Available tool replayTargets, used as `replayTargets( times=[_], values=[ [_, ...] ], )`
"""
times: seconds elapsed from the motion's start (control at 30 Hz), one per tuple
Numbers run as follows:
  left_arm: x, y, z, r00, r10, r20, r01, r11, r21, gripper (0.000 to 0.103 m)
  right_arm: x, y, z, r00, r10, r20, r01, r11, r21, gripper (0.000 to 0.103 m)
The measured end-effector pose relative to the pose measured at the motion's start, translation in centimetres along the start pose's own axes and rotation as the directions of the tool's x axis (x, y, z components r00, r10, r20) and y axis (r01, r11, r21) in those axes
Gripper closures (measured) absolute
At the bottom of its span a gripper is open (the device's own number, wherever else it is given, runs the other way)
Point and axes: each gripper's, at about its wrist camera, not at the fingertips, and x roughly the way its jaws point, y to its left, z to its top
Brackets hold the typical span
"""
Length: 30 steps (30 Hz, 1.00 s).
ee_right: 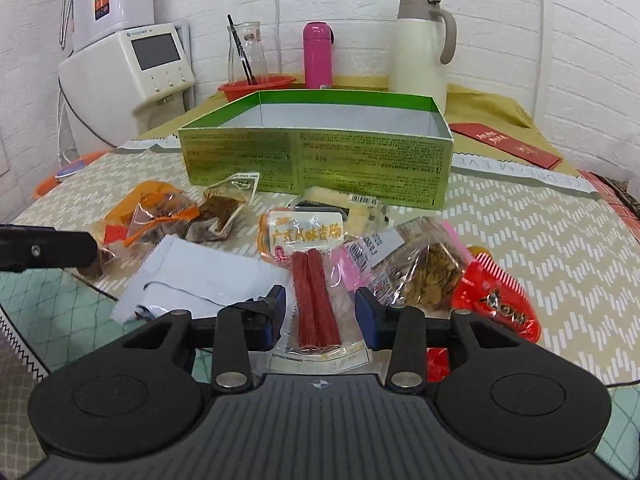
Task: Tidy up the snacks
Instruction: 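Grasp the red sausage-stick pack with the right gripper while the left gripper approaches the bun bag, then grasp the clear bun bag with the left gripper while the right gripper holds the sausage pack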
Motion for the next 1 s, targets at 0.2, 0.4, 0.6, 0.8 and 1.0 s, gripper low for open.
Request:
replayTargets(
  times=[0.2, 0.4, 0.6, 0.8, 1.0],
  values=[
    [0.1, 1.6, -0.2, 1.0, 0.011, -0.018, -0.011, 1.0, -0.022, 0.0, 0.8, 0.1, 0.6, 1.0, 0.001, -0.011, -0.001, 1.0, -0.01, 0.038],
    [0.9, 3.2, -0.2, 0.998, 0.014, -0.06, -0.019, 0.997, -0.079, 0.0, 0.8, -0.7, 0.2, 1.0, 0.028, -0.004, -0.027, 0.998, 0.064, 0.056],
    [3.1, 3.1, 0.7, 0.998, 0.018, -0.068, -0.021, 0.999, -0.04, 0.005, -0.5, -0.3, -0.3, 1.0, 0.004, 0.007, -0.004, 0.999, 0.051, 0.086],
    [4.7, 3.4, 1.4, 0.989, -0.06, -0.137, 0.067, 0.997, 0.048, 0.028, -0.6, -0.8, -0.2, 1.0, 0.01, -0.01, -0.01, 0.999, 0.05, 0.079],
    [4.9, 3.2, 1.7, 0.99, -0.056, -0.13, 0.077, 0.984, 0.162, 0.014, 0.1, -0.7, -0.1, 1.0, 0.003, -0.009, -0.003, 0.997, 0.081, 0.06]
  ],
)
